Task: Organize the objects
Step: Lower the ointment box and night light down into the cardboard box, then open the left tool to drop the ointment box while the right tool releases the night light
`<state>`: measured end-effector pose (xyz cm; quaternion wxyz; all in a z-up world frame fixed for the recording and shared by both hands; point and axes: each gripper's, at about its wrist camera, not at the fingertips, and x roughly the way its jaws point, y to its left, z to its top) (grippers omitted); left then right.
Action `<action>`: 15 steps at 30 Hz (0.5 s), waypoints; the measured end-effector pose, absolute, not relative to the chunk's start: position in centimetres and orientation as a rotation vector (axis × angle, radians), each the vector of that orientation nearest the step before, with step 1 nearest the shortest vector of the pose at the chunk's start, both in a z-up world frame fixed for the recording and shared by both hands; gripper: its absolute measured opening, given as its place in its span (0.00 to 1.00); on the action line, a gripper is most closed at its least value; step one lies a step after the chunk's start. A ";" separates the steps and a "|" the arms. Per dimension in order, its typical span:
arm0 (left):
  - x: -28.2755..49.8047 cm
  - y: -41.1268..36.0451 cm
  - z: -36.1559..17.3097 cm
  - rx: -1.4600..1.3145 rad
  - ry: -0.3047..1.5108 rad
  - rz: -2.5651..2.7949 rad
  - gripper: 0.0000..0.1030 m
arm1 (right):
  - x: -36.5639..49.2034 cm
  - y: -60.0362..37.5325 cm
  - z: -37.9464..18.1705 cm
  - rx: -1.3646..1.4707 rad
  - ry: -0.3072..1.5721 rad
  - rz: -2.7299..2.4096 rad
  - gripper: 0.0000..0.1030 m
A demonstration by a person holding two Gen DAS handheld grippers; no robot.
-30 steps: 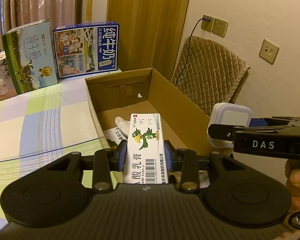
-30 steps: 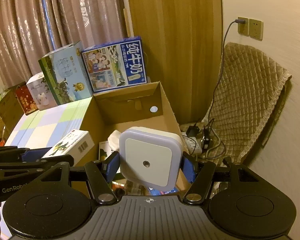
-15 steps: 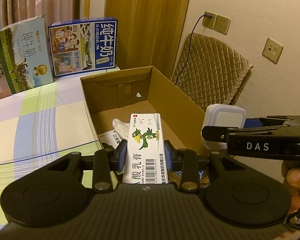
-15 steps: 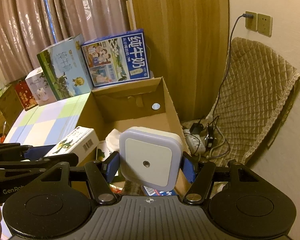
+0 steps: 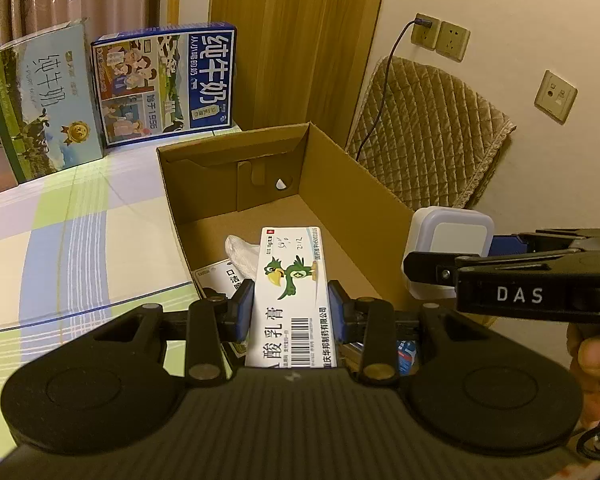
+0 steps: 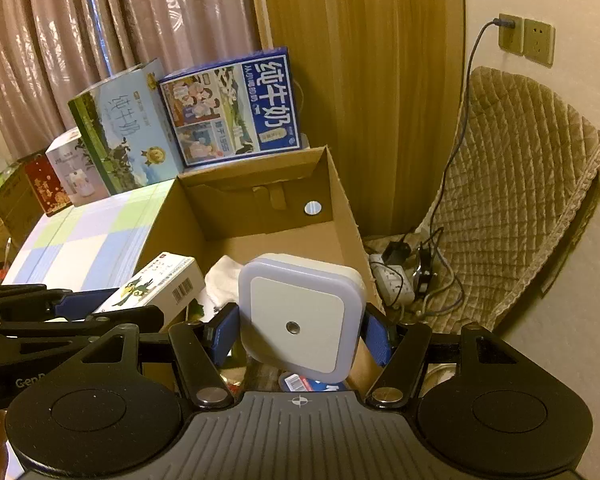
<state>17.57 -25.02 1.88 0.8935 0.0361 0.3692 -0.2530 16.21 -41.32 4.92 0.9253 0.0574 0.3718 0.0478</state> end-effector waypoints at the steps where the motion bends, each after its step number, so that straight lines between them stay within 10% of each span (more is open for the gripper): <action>1: 17.7 -25.1 1.8 0.076 0.767 -0.525 0.32 | 16.4 -41.4 4.8 0.119 0.764 0.098 0.60; 15: 19.1 -25.7 0.9 0.085 0.783 -0.531 0.32 | 17.3 -41.8 4.1 0.122 0.782 0.090 0.60</action>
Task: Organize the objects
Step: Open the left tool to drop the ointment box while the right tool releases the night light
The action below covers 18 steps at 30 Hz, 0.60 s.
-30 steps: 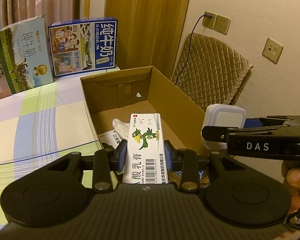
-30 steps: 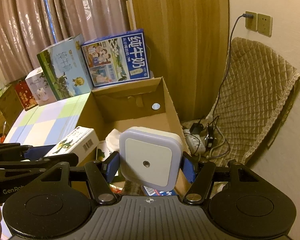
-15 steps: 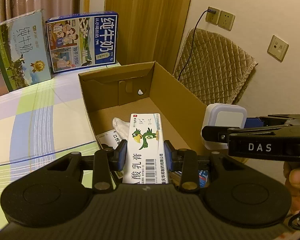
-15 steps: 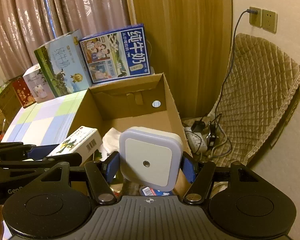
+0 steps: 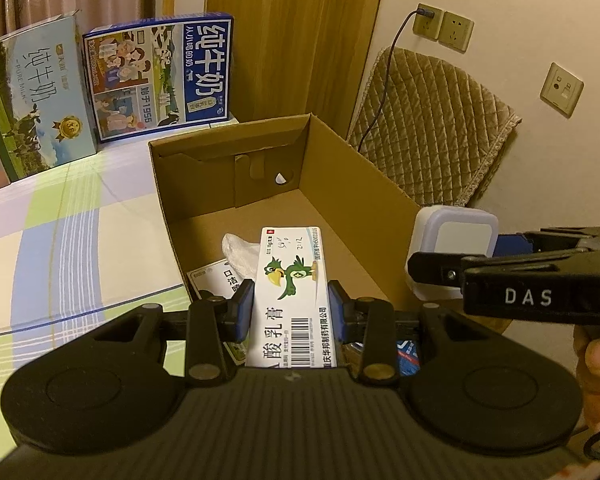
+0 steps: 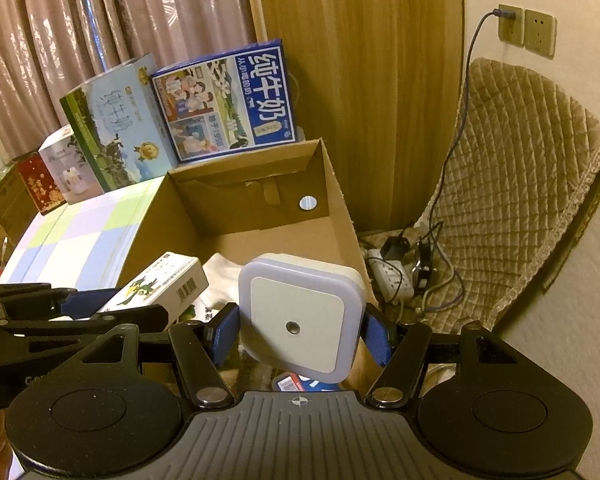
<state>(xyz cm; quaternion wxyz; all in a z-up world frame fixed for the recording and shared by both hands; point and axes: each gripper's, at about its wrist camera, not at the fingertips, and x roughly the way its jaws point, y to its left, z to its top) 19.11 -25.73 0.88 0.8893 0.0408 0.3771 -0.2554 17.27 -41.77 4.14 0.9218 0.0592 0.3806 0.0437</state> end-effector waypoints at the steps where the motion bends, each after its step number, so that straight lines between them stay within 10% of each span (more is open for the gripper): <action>1: 19.2 -25.8 0.9 0.086 0.780 -0.533 0.32 | 17.3 -41.8 4.1 0.121 0.783 0.088 0.60; 18: 18.2 -23.4 1.4 0.072 0.729 -0.483 0.50 | 17.2 -41.6 3.6 0.154 0.802 0.103 0.60</action>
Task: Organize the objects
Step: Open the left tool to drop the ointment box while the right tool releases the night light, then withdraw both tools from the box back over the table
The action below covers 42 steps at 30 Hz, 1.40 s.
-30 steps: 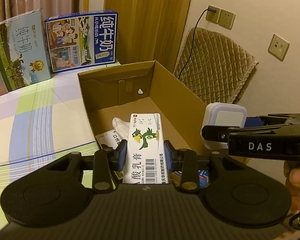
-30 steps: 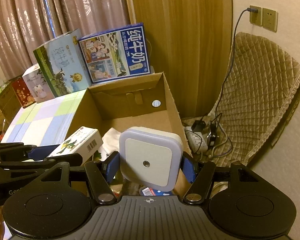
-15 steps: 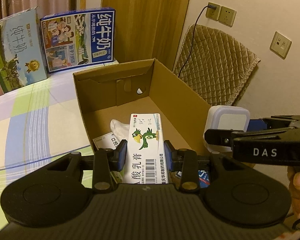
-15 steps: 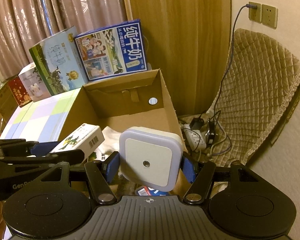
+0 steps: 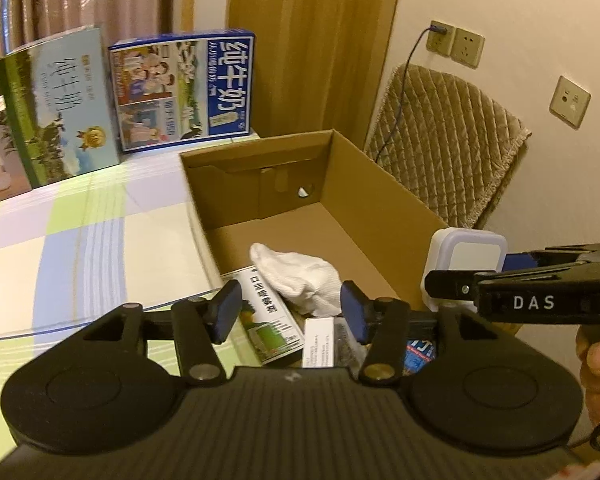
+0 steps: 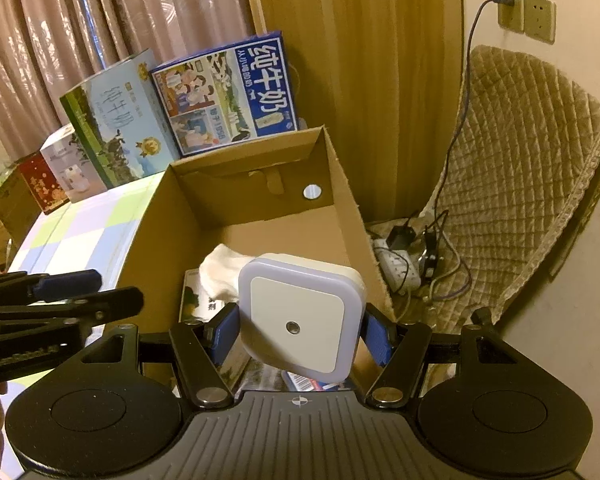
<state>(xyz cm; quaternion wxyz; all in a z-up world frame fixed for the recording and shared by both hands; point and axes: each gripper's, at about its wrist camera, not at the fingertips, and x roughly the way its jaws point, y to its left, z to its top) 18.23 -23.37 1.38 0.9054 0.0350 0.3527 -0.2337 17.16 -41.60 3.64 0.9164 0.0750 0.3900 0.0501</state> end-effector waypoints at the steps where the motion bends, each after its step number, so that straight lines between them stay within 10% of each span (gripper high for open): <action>1: 18.1 -23.1 1.5 0.069 0.727 -0.478 0.52 | 17.2 -41.5 3.6 0.158 0.805 0.107 0.60; 19: 13.7 -18.2 3.3 0.005 0.684 -0.404 0.99 | 14.4 -42.3 6.5 0.285 0.743 0.110 0.71; 42: 4.1 -14.0 5.3 -0.027 0.758 -0.309 0.99 | 2.9 -37.8 9.2 0.079 0.775 0.132 0.98</action>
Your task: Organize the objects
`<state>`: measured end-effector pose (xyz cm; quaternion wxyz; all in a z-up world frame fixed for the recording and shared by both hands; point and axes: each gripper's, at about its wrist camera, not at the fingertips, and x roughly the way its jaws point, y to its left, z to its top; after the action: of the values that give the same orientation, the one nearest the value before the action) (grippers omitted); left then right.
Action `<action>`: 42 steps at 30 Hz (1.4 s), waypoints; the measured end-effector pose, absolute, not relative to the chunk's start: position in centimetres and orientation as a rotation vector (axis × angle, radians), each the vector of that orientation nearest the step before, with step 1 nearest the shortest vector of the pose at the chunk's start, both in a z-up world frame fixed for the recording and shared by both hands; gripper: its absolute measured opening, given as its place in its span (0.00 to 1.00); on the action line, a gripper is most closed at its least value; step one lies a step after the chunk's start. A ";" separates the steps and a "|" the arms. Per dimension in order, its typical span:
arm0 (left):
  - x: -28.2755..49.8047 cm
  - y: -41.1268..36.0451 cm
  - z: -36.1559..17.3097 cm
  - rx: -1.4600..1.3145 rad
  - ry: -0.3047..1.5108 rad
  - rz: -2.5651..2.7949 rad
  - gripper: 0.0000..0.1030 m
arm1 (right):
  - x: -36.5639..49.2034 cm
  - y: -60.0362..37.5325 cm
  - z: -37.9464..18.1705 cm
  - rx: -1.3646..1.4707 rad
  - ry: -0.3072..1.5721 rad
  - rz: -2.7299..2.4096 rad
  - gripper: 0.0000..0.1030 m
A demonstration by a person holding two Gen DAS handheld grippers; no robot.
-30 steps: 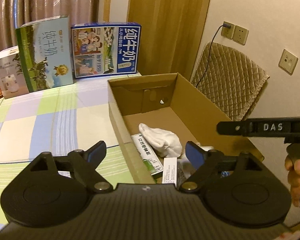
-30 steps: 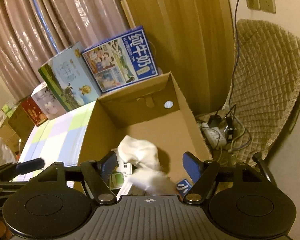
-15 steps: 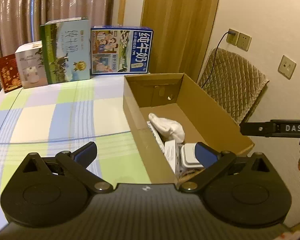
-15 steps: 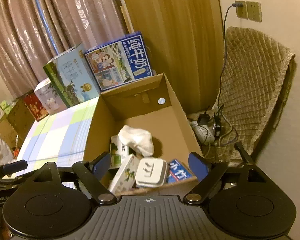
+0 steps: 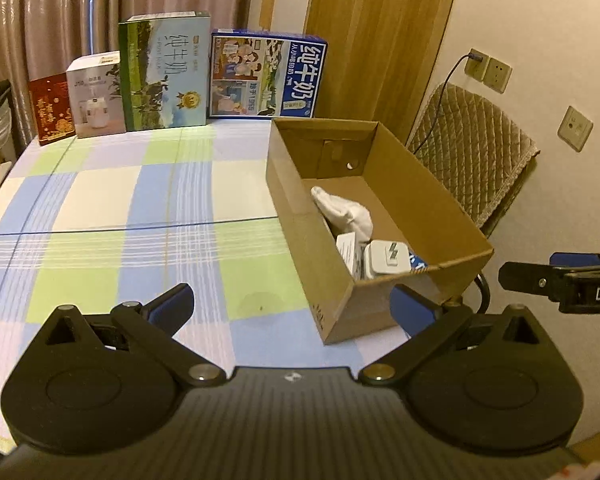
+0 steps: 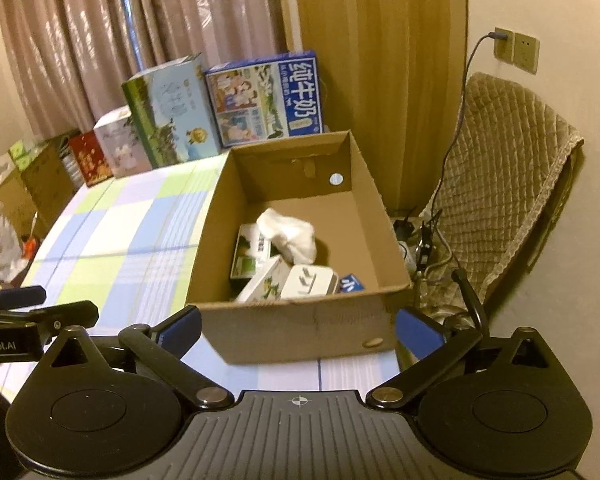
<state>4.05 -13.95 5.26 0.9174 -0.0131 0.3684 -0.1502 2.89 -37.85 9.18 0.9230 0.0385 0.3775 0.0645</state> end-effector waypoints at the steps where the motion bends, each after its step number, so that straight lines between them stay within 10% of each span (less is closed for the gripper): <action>1: 3.7 -13.9 5.3 -0.026 0.759 -0.303 0.99 | 2.6 -37.7 9.2 0.076 0.777 0.134 0.98; 42: -1.4 -13.0 5.1 -0.049 0.784 -0.261 0.99 | -1.7 -35.5 7.8 0.071 0.831 0.145 0.98</action>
<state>-1.41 -12.96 5.12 0.9156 -0.0238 0.3808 -0.1267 -1.66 -35.53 7.84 0.9118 0.0343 0.4031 0.0704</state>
